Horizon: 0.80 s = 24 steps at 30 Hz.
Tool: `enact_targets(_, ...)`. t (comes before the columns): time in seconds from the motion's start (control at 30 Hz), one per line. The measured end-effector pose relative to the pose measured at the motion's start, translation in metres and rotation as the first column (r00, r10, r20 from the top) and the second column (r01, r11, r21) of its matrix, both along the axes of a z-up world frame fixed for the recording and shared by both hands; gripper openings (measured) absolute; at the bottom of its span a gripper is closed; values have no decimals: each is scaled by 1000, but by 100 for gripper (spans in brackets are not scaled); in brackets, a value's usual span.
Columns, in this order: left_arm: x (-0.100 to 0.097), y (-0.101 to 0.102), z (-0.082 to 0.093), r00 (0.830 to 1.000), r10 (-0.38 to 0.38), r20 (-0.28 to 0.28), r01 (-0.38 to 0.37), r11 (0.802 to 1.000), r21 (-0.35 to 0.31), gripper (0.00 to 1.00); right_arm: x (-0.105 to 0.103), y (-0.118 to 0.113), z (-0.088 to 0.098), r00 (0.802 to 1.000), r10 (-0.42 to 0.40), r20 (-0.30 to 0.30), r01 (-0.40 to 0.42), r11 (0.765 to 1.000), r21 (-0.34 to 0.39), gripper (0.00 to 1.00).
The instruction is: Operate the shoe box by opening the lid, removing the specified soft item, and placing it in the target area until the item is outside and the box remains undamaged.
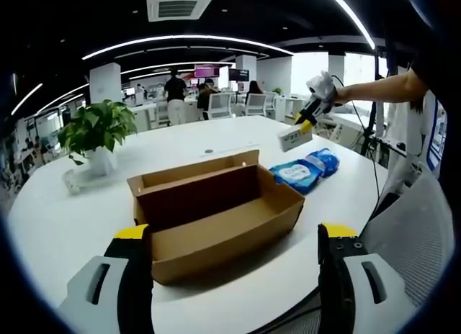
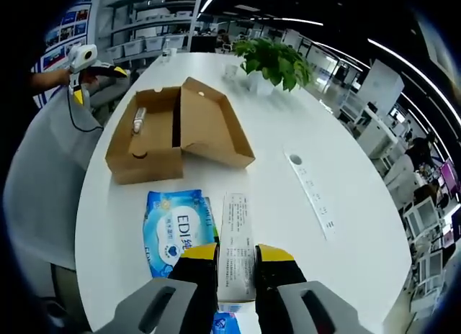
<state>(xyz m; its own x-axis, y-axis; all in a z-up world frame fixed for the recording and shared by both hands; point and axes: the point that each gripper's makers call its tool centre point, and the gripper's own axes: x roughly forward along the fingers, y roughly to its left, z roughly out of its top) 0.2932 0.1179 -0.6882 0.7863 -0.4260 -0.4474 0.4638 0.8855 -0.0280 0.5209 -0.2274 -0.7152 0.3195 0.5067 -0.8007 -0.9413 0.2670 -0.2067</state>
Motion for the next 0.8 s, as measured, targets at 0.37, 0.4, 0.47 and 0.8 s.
enact_targets(0.37,0,2,-3,1000,6,-14,-6,1000,4,98,11,-28,-25,1000,-7,-9,6,998,-67,14)
enact_targets(0.4,0,2,-3,1000,7,-14,-7,1000,6,98,12,-30,-27,1000,-7,-10,6,997,-73,14)
enact_targets(0.47,0,3,-3,1000,9,-15,-9,1000,8,98,13,-34,-31,1000,-5,-10,4,996,-87,14)
enact_targets(0.8,1,5,-6,1000,15,-23,-15,1000,17,97,13,-51,-49,1000,7,-21,-10,990,-141,14)
